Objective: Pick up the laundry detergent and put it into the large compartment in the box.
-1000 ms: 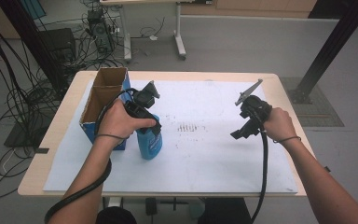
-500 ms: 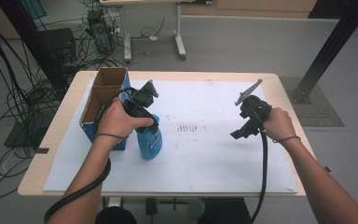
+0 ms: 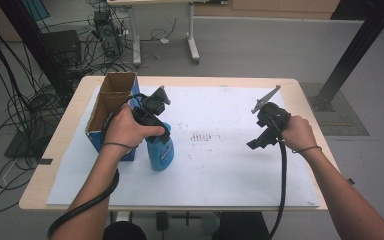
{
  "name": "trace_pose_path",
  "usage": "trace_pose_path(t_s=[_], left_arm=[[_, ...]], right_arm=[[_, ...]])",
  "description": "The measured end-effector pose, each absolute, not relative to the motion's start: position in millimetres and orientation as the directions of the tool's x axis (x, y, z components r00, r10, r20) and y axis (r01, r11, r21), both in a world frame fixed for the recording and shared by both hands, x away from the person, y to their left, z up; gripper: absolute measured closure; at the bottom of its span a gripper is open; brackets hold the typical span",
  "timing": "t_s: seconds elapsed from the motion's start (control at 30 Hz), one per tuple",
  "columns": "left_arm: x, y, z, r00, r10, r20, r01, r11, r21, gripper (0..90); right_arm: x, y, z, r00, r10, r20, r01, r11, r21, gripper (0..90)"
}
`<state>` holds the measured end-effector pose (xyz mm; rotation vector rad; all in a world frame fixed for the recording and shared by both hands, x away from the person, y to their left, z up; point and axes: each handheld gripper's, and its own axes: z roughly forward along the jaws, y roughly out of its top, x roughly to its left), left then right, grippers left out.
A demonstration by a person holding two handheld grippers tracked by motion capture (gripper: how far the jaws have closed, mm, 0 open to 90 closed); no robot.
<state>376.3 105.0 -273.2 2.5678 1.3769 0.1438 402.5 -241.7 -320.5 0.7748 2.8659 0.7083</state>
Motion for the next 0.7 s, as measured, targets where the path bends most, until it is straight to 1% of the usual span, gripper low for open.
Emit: trace_pose_path(t_s=[0.7], left_arm=[[375.4,105.4,-273.4,0.573,0.819,-0.008,0.794,-0.553,0.251,37.2]], right_arm=[[402.0,-240.1,-320.0,-0.866,0.500,0.032,0.458,0.764,0.454,3.2]])
